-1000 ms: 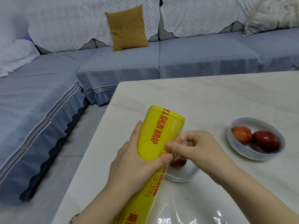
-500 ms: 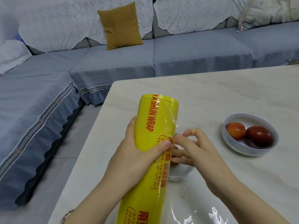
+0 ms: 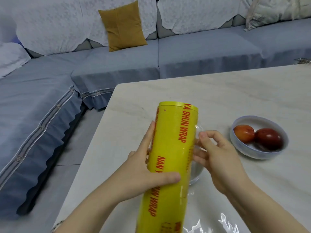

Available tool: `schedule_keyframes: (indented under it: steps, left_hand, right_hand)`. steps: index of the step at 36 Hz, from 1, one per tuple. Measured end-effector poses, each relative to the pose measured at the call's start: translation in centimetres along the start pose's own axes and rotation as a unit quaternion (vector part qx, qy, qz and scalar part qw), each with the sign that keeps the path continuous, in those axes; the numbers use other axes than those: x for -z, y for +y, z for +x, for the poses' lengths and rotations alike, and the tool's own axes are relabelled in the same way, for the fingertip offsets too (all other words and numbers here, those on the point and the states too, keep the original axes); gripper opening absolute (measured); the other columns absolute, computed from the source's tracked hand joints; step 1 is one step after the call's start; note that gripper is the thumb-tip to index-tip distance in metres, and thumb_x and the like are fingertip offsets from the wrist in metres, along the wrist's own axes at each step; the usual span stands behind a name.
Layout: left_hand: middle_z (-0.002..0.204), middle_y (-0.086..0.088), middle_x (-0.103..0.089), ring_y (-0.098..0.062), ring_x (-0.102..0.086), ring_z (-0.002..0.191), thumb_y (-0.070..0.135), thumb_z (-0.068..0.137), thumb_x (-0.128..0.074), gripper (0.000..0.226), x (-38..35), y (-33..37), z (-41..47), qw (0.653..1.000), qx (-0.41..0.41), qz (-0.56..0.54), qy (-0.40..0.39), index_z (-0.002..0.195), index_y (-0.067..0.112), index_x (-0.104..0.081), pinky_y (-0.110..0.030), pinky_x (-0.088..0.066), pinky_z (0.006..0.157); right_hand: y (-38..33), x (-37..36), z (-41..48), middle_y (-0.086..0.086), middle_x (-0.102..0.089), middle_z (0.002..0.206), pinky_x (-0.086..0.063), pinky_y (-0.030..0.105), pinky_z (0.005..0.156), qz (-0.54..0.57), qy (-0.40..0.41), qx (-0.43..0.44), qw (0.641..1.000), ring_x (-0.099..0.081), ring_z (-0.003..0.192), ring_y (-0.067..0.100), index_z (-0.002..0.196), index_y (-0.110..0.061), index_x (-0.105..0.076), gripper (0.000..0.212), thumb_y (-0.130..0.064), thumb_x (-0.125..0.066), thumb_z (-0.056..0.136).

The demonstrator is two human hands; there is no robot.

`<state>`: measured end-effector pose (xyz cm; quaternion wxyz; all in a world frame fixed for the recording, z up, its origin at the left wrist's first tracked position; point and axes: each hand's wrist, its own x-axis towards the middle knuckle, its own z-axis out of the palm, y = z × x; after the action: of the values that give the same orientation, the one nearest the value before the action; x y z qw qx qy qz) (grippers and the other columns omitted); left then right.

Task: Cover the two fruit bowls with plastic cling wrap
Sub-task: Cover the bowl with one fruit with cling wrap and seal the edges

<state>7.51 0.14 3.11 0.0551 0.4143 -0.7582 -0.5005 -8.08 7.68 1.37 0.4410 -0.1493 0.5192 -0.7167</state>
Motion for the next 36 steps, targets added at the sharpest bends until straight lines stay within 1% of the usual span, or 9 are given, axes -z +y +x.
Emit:
schedule_keyframes:
  steps: [3,6,9,14,18,23,28,31,36]
  left_hand:
    - [0.123,0.022,-0.046,-0.009,-0.059,0.106,0.064,0.037,-0.075,0.105,-0.6,-0.1,0.0,0.998,-0.029,-0.059,0.009,0.099,0.089,0.006,-0.021,-0.055,0.079]
    - [0.132,0.023,-0.044,-0.014,-0.060,0.111,0.061,0.033,-0.084,0.111,-1.8,-0.5,0.4,0.987,-0.043,-0.153,0.032,0.107,0.086,-0.004,-0.037,-0.056,0.085]
    - [0.131,0.012,-0.051,-0.021,-0.064,0.105,0.053,0.038,-0.081,0.110,-2.4,-0.8,0.9,0.976,-0.047,-0.206,0.050,0.126,0.067,-0.017,-0.044,-0.057,0.083]
    - [0.123,0.008,-0.058,-0.020,-0.067,0.098,0.047,0.045,-0.080,0.104,-2.1,-0.4,1.4,0.974,-0.038,-0.211,0.071,0.135,0.050,-0.029,-0.039,-0.059,0.075]
    - [0.123,0.007,-0.057,-0.023,-0.066,0.097,0.040,0.050,-0.077,0.101,-1.6,-0.1,1.6,0.978,-0.028,-0.186,0.090,0.137,0.050,-0.027,-0.039,-0.060,0.073]
    - [0.116,0.006,-0.063,-0.023,-0.070,0.090,0.037,0.049,-0.079,0.091,-1.0,-0.1,1.4,0.973,-0.006,-0.224,0.052,0.126,0.055,-0.036,-0.037,-0.060,0.066]
    - [0.113,0.007,-0.065,-0.023,-0.071,0.089,0.038,0.042,-0.083,0.094,-0.4,0.0,1.1,0.970,-0.014,-0.240,0.038,0.124,0.055,-0.039,-0.039,-0.059,0.065]
    - [0.114,0.008,-0.064,-0.022,-0.071,0.088,0.035,0.050,-0.078,0.090,-0.3,0.1,1.1,0.973,-0.011,-0.226,0.055,0.127,0.055,-0.036,-0.038,-0.059,0.064]
    - [0.111,0.007,-0.064,-0.022,-0.072,0.084,0.034,0.049,-0.078,0.093,0.1,0.3,1.2,0.974,-0.005,-0.212,0.075,0.128,0.055,-0.035,-0.035,-0.059,0.061]
  right_hand:
    - [-0.3,0.4,0.7,0.009,-0.065,0.073,-0.054,0.022,0.048,0.004,-0.005,-0.016,1.000,-0.063,0.060,0.020,0.075,-0.014,-0.050,0.020,-0.018,-0.046,0.094]
    - [-0.4,0.4,0.9,0.005,-0.068,0.067,-0.056,0.024,0.050,0.017,-0.019,-0.023,0.999,-0.067,0.057,0.017,0.076,-0.014,-0.049,0.020,-0.019,-0.045,0.094]
    - [-0.4,0.2,0.9,0.002,-0.067,0.068,-0.054,0.021,0.047,0.010,-0.010,0.000,1.000,-0.067,0.054,0.012,0.077,-0.013,-0.049,0.019,-0.019,-0.044,0.095]
    - [0.4,0.6,0.7,0.005,-0.058,0.066,-0.053,0.014,0.055,-0.078,0.023,0.109,0.991,-0.064,0.057,0.003,0.079,-0.013,-0.050,0.018,-0.018,-0.042,0.095]
    - [0.4,0.6,0.9,0.000,-0.050,0.049,-0.054,0.018,0.051,-0.073,0.018,0.073,0.995,-0.057,0.043,0.008,0.079,-0.015,-0.046,0.020,-0.019,-0.038,0.097]
    - [-0.5,0.3,0.9,-0.009,-0.038,0.039,-0.041,0.029,0.052,-0.061,-0.084,0.038,0.994,-0.037,0.040,0.008,0.081,-0.015,-0.042,0.017,-0.024,-0.040,0.096]
    - [-1.5,1.6,0.9,-0.007,-0.053,0.047,-0.046,0.016,0.048,-0.143,-0.202,-0.040,0.968,-0.046,0.044,0.006,0.081,-0.009,-0.056,0.025,-0.029,-0.065,0.068]
    - [-1.1,1.9,0.7,-0.007,-0.054,0.050,-0.046,0.013,0.055,-0.213,-0.201,0.034,0.955,-0.050,0.049,0.005,0.062,-0.012,-0.058,0.027,-0.038,-0.061,0.067]
    - [0.5,1.8,0.4,0.001,-0.062,0.062,-0.050,0.026,0.073,-0.226,-0.186,0.127,0.948,-0.062,0.067,0.016,0.067,-0.009,-0.050,0.030,-0.033,-0.047,0.084]
